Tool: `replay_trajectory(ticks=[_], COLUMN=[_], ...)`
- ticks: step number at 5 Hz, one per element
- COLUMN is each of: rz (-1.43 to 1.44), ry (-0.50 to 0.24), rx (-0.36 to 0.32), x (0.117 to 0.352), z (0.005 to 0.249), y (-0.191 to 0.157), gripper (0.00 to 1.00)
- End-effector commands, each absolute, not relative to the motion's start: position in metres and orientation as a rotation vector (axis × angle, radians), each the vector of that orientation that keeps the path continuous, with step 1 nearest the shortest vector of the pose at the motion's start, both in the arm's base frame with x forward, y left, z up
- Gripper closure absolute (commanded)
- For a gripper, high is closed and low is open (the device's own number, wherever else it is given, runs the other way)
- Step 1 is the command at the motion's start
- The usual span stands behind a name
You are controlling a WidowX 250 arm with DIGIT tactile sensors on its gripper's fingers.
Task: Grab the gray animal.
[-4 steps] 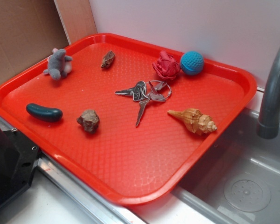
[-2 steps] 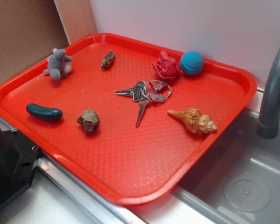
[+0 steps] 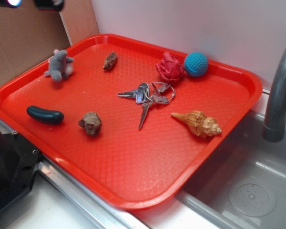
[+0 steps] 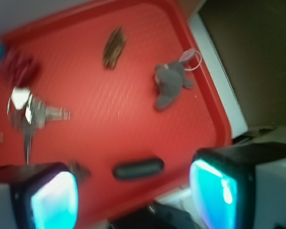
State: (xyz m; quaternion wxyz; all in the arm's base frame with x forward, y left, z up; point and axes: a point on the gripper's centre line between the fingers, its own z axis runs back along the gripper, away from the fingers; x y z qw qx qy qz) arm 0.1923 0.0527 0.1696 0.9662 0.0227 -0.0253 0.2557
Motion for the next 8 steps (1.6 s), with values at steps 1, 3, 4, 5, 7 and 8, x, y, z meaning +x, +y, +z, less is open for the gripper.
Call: replay_trajectory(ticks=[1,3,4,5,7,8], rz=[0.967,1.130,1.108,1.092,1.058,0.979], ry=[-0.087,-0.186,-0.154,-0.094,-0.024,-0.055], rx=[0.092,0.072,0.053,0.103,0.164,0.174], x=[0.207,0.207,0.207,0.207,0.174,0.154], z=[0.140,0.104,0.082,0.055,0.028,0.045], y=[0.101,0.130,0.139,0.144,0.151,0.151], gripper=[0.00,0.00,0.00,0.00,1.00,1.00])
